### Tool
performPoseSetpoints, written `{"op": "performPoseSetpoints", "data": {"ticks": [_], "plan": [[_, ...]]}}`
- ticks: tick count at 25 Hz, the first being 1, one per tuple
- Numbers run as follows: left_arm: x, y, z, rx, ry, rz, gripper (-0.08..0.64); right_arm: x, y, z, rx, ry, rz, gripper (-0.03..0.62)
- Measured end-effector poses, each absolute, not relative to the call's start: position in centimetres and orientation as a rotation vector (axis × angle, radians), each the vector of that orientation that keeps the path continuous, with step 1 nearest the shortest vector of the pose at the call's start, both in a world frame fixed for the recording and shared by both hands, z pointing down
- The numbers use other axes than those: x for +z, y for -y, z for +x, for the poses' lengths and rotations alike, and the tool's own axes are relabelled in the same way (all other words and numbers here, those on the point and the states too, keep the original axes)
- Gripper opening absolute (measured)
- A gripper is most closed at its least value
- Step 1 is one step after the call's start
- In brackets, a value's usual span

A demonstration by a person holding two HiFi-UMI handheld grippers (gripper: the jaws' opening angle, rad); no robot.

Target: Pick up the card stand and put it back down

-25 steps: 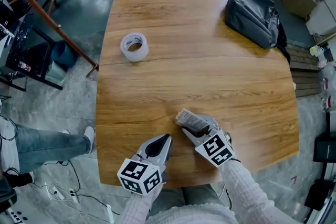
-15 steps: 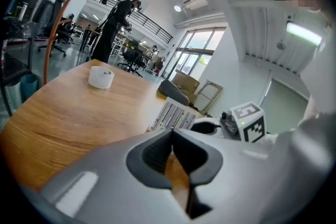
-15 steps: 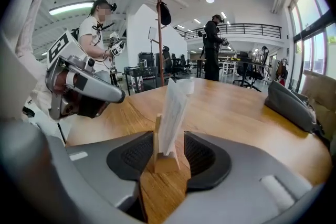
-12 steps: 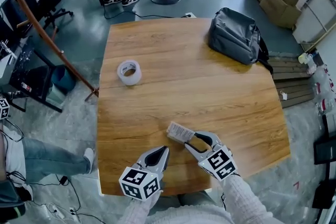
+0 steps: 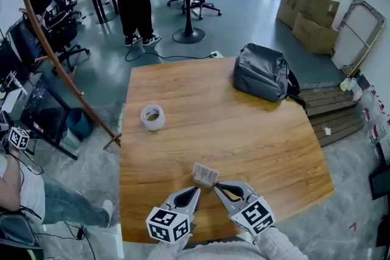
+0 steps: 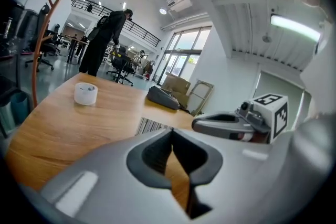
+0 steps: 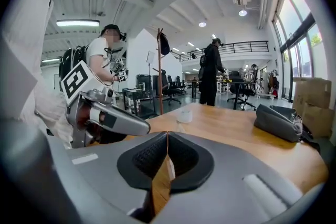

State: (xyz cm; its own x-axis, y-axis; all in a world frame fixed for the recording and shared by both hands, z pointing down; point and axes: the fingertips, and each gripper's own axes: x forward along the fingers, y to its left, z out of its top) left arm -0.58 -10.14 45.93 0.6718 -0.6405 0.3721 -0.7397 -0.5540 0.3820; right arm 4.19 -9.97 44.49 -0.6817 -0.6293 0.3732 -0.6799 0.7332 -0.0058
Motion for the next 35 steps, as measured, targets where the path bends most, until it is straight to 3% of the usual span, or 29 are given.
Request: {"op": "performPoseSetpoints", "data": {"ticks": [35], "plan": [[45.7, 8.9, 0.3, 0.302, 1.058, 2.422, 0.008, 44.5, 8.4, 4.5, 0.377, 2.613, 1.032, -0.002]]}}
